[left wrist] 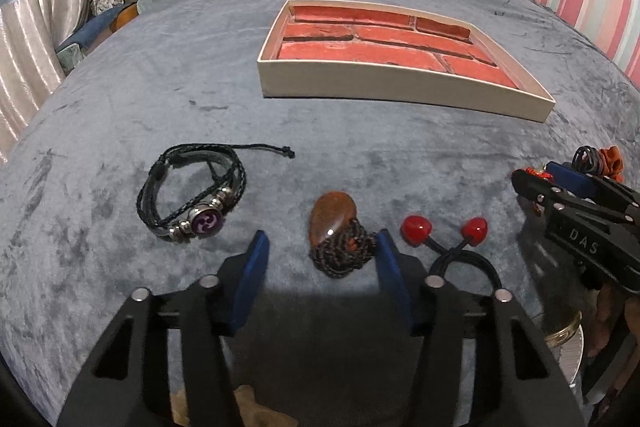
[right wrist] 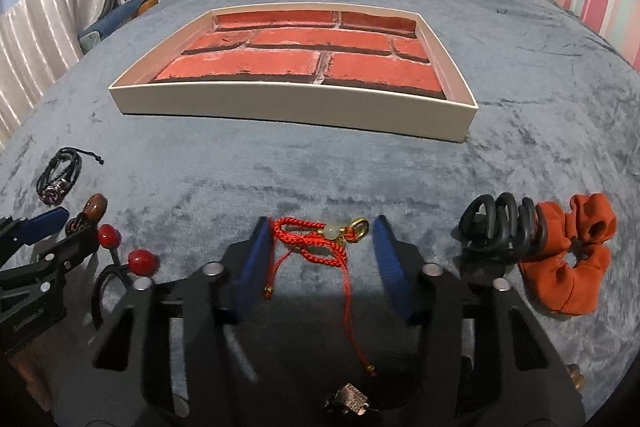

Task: Organize jewelry
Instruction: 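Grasp the pendant's black cord with left tool while right tool grasps red string bracelet, then place pendant in tray with left tool while right tool places red bracelet there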

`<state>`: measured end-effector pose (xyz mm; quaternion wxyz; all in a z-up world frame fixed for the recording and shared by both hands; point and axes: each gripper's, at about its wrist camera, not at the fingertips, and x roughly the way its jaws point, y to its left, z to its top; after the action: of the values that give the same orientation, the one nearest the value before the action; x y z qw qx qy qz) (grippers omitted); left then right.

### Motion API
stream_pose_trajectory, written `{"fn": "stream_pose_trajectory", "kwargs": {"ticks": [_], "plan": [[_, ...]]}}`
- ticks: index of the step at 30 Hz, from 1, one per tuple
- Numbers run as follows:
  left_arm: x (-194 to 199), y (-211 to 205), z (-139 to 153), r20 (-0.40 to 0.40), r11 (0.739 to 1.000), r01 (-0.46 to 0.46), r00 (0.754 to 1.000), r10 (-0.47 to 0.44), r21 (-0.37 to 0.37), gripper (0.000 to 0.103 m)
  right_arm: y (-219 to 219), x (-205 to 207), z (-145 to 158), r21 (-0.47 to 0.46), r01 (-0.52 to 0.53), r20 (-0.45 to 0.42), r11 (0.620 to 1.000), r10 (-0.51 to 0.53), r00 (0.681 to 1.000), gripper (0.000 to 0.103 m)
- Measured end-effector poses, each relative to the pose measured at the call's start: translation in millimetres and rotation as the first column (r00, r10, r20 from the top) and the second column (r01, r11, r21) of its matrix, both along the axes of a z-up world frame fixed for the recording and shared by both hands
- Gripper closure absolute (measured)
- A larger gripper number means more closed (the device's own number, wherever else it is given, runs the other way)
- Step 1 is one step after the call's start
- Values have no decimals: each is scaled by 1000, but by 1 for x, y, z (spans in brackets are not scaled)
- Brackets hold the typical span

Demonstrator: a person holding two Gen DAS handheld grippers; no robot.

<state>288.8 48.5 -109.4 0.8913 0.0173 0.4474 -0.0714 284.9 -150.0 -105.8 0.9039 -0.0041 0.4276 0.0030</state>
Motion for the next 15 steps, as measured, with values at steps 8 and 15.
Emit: {"fn": "stream_pose_trajectory", "kwargs": {"ticks": [8,15], "plan": [[-3,2,1,10,1000,-10,1000,10,1,71,-1,-3,0,32,-16,6,999,16,1000,73],[-4,2,2,21,1000,-9,1000,9,-6,72,-2,-5,0,40,-14,17,999,13,1000,88]]}}
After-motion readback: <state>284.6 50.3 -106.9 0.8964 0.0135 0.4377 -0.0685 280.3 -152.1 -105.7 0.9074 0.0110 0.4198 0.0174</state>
